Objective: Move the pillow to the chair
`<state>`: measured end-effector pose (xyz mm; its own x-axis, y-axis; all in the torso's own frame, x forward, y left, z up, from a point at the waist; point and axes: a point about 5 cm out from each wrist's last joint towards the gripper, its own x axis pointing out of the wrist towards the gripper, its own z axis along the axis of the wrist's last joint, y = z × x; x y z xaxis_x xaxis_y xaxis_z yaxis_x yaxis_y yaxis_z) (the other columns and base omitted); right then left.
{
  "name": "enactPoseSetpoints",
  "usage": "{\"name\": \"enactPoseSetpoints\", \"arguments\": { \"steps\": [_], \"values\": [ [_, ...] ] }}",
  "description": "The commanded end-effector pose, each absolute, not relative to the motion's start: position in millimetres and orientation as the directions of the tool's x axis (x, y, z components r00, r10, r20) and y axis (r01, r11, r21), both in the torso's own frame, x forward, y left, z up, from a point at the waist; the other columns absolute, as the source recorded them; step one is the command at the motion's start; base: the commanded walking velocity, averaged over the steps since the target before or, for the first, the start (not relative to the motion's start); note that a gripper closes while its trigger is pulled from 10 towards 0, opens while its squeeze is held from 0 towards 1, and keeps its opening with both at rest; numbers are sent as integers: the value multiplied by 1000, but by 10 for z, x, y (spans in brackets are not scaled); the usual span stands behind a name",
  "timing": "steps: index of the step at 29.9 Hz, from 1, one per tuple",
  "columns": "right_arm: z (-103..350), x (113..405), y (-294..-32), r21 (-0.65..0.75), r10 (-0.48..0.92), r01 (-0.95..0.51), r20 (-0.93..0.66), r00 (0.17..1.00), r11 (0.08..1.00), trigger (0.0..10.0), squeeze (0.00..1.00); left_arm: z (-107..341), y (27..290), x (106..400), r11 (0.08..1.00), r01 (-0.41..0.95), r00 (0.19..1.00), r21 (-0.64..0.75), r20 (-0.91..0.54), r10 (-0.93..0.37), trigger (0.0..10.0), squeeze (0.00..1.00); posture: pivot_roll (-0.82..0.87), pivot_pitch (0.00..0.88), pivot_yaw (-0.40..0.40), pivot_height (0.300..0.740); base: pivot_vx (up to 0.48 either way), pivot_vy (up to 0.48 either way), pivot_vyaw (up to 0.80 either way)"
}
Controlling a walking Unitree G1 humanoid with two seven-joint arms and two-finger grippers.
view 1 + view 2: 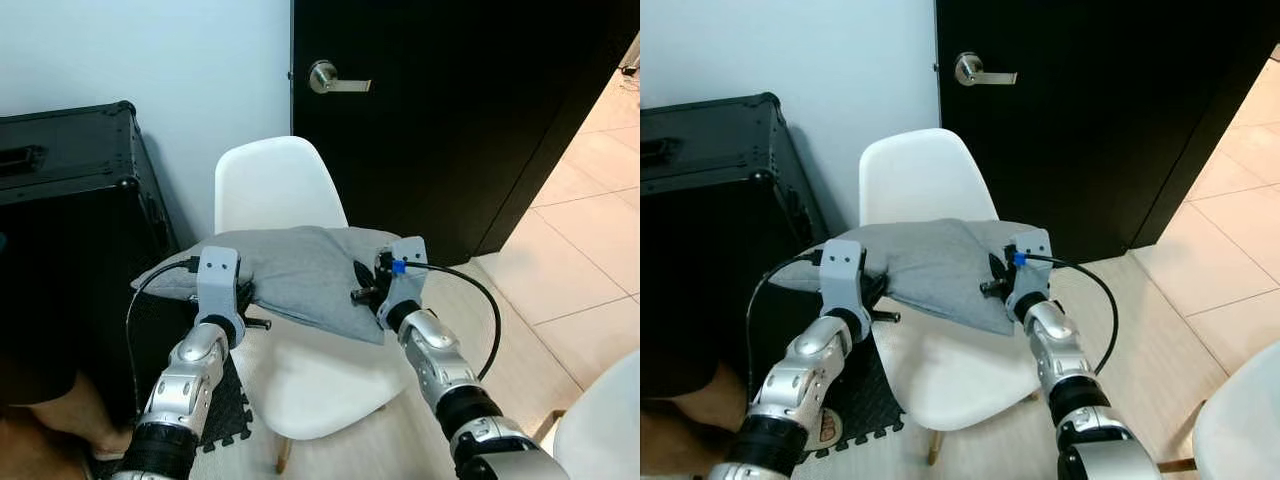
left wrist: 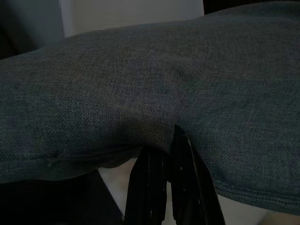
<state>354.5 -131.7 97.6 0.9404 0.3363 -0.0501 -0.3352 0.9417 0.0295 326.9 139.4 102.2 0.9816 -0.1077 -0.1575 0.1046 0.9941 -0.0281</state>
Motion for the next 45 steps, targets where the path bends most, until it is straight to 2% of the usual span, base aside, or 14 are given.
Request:
{"name": "enactPoseSetpoints", "arguments": {
  "steps": [1,7,14,22,45],
  "values": [
    [1033,3594,-1422,-44,287,-288,-37,957,956,10000,0,1045,1576,3338,998,33,993,61,-118,-26,10000,0,48,149,-29,740,0,0,0],
    [1120,3704,-1348,-45,291,-294,-66,954,955,10000,0,1146,1698,3514,991,-7,996,133,-86,19,10000,0,46,209,-40,740,0,0,0],
    [1239,3787,-1267,-19,300,-302,-54,952,953,10000,0,1326,1629,3638,984,28,999,176,-20,-25,10000,0,59,228,-46,735,0,0,0],
    [1284,3814,-1309,-9,270,-270,-28,963,963,10000,0,1365,1507,3676,970,66,996,233,47,-79,10000,0,64,219,-30,695,0,0,0],
    [1347,3857,-1331,4,245,-245,-16,969,970,10000,0,1462,1473,3799,966,59,993,253,80,-82,10000,0,70,223,-21,610,0,0,0]
  ]
}}
